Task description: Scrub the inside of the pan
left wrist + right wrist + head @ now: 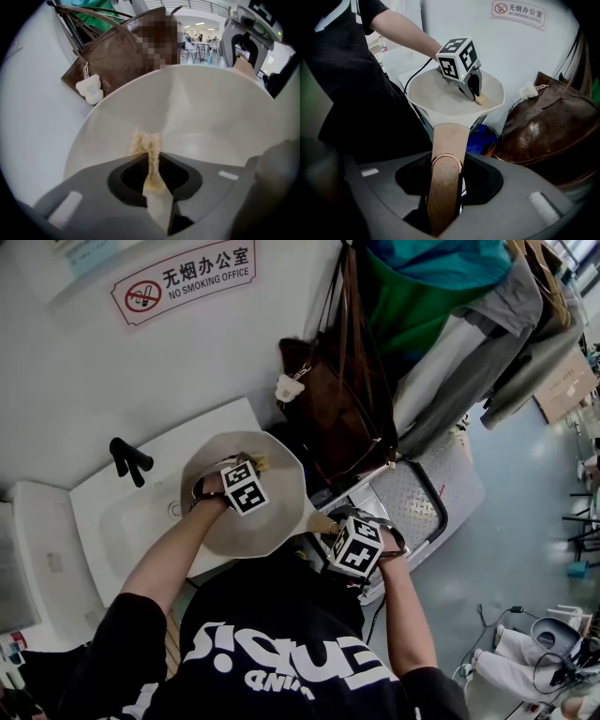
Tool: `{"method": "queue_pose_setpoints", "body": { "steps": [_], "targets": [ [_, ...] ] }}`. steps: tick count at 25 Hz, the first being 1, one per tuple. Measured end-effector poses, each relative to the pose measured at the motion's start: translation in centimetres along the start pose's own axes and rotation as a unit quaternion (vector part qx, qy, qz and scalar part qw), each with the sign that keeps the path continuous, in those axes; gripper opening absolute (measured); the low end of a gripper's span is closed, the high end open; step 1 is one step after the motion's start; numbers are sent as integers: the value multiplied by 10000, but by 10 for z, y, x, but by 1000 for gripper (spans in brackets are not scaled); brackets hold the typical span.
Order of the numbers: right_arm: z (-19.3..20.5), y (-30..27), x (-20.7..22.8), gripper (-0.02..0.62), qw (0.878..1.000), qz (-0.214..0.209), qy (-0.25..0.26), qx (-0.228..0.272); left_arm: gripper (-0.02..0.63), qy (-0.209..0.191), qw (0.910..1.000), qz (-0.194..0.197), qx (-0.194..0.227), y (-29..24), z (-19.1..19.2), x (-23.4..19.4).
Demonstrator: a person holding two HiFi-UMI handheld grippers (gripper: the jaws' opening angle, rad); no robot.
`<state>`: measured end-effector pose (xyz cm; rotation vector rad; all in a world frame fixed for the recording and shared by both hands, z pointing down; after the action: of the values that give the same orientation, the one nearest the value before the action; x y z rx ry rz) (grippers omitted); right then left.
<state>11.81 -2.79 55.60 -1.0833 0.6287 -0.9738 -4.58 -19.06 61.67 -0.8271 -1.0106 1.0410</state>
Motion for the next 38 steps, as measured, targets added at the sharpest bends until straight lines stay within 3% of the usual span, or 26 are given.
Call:
{"method": "queue_pose_setpoints", "body": {
  "steps": [12, 22, 28, 38],
  "targets": [
    [-1, 1, 0, 163, 10000, -13, -18, 28, 65, 160, 9969, 310, -708, 7, 31, -13],
    [-2, 3, -2, 161, 9999, -20, -41, 114, 64, -20, 9907, 654, -1195, 16, 57, -6],
    [-2, 3, -2, 161, 9999, -57, -75, 130, 64, -256, 9806, 1077, -1615, 21, 69, 8],
    [-2, 3, -2, 160, 9998, -54, -103, 164, 64, -412, 9651, 1805, -1851, 30, 73, 36]
  ]
}}
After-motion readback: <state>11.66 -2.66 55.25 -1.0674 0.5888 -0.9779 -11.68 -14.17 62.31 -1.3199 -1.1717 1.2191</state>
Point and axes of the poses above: the fingertips, and each gripper's own axes: y backward along the fingers, x to its right, z out of its underside, the point moved 6 cm from there along y, backward along the fingers, and after that the axes turned 4 degrees about -y, right-handed, at the moved point
